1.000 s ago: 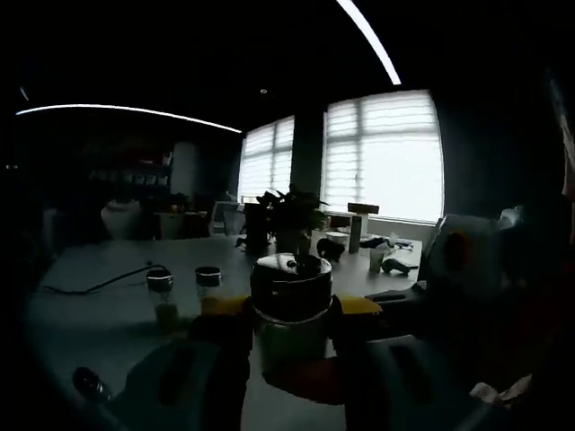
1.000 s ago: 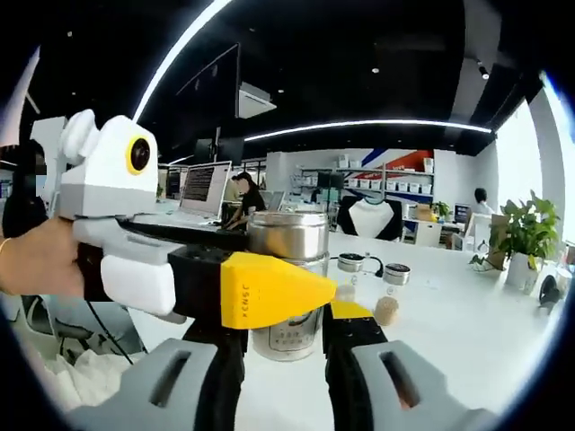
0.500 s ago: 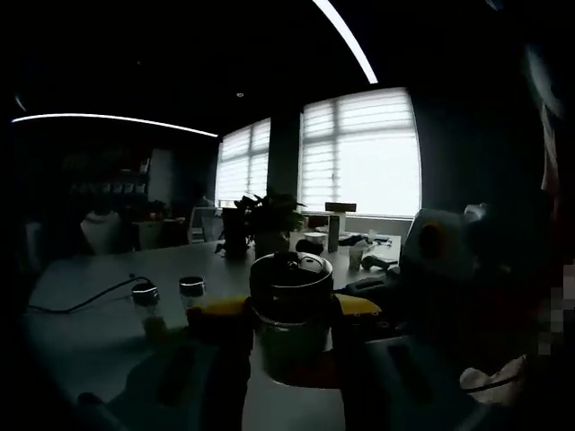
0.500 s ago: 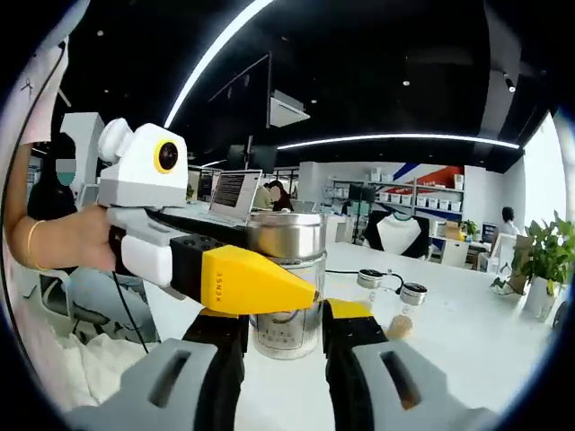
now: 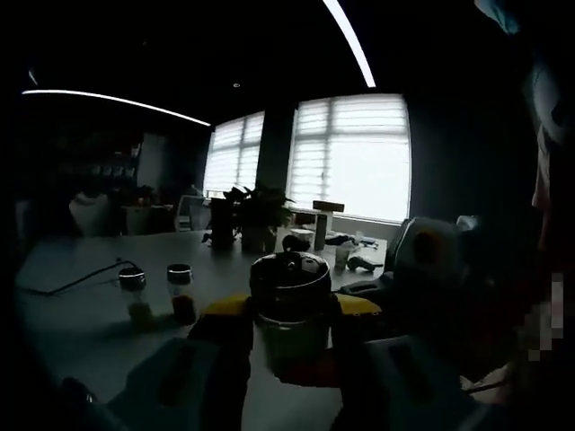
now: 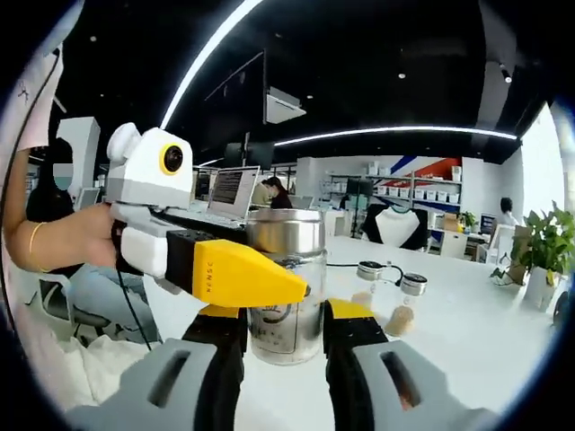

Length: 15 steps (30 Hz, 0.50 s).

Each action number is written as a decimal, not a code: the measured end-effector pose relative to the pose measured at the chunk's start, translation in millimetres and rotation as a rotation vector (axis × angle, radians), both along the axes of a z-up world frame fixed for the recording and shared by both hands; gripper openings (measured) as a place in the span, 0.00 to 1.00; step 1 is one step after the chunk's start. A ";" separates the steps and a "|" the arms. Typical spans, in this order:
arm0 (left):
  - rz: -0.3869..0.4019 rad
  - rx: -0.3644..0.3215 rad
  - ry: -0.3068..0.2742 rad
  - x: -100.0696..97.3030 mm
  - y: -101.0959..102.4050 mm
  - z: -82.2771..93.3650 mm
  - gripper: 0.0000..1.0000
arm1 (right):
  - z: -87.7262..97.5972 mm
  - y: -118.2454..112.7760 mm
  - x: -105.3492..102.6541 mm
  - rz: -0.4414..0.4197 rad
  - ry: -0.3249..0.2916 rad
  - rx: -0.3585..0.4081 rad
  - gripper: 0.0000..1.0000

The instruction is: Rotate the seasoning bottle until the label or dispensing opening points toward the visible target arrow and the bottle remains upright within the marked orientation range

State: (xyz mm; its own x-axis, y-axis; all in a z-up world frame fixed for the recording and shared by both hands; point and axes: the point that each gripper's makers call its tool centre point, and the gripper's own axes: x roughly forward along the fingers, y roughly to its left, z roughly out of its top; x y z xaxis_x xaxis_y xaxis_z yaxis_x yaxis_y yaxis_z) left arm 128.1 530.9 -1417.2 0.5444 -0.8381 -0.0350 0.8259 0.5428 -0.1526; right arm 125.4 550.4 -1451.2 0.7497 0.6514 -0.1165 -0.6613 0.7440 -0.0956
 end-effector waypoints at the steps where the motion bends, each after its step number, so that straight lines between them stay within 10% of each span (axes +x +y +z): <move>1: 0.018 -0.009 0.015 0.8 -0.6 -0.7 0.36 | -1.3 0.3 0.5 -0.023 0.011 0.016 0.30; 4: 0.087 -0.008 0.017 4.4 -1.0 1.9 0.36 | 0.9 1.4 1.1 -0.076 0.047 0.111 0.30; 15: 0.189 0.026 -0.058 8.3 -0.3 11.5 0.36 | 10.1 0.9 6.7 -0.098 -0.019 0.074 0.30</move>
